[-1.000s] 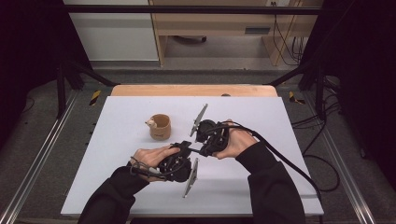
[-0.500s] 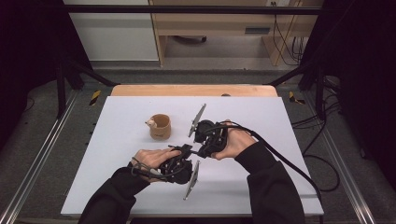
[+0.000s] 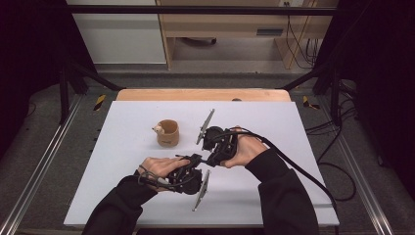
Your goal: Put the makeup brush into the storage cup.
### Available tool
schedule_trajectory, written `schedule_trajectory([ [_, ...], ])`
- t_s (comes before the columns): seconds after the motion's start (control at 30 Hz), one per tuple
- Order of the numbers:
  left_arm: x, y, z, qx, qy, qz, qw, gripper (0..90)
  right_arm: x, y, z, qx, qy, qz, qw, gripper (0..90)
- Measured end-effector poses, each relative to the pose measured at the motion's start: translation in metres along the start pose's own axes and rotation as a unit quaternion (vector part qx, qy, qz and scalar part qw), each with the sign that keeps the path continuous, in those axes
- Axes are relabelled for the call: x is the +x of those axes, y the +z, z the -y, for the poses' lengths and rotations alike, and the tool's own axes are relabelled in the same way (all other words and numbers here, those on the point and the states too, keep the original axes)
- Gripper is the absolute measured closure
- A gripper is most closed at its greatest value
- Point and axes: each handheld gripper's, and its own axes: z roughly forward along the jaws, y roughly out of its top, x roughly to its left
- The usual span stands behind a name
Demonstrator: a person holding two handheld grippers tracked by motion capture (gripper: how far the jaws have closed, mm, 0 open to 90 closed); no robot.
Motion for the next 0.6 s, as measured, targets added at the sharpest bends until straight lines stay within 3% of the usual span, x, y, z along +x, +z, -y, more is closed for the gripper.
schedule_trajectory([
  [0.33, 0.0004, -0.0024, 0.0006, 0.005, 0.001, 0.008, 1.0000, 83.4, 0.0003, 0.0018, -0.0002, -0.001, -0.006, -0.005, 1.0000, 82.6],
  [0.53, 0.0038, -0.0038, 0.0060, 0.009, -0.011, 0.008, 0.9999, 83.4, -0.0004, -0.0012, 0.0028, -0.011, -0.006, 0.012, 0.9999, 66.0],
  [0.6, 0.0039, -0.0037, 0.0083, 0.015, -0.015, 0.010, 0.9997, 83.5, 0.0002, -0.0045, 0.0041, -0.029, -0.005, 0.020, 0.9993, 60.4],
])
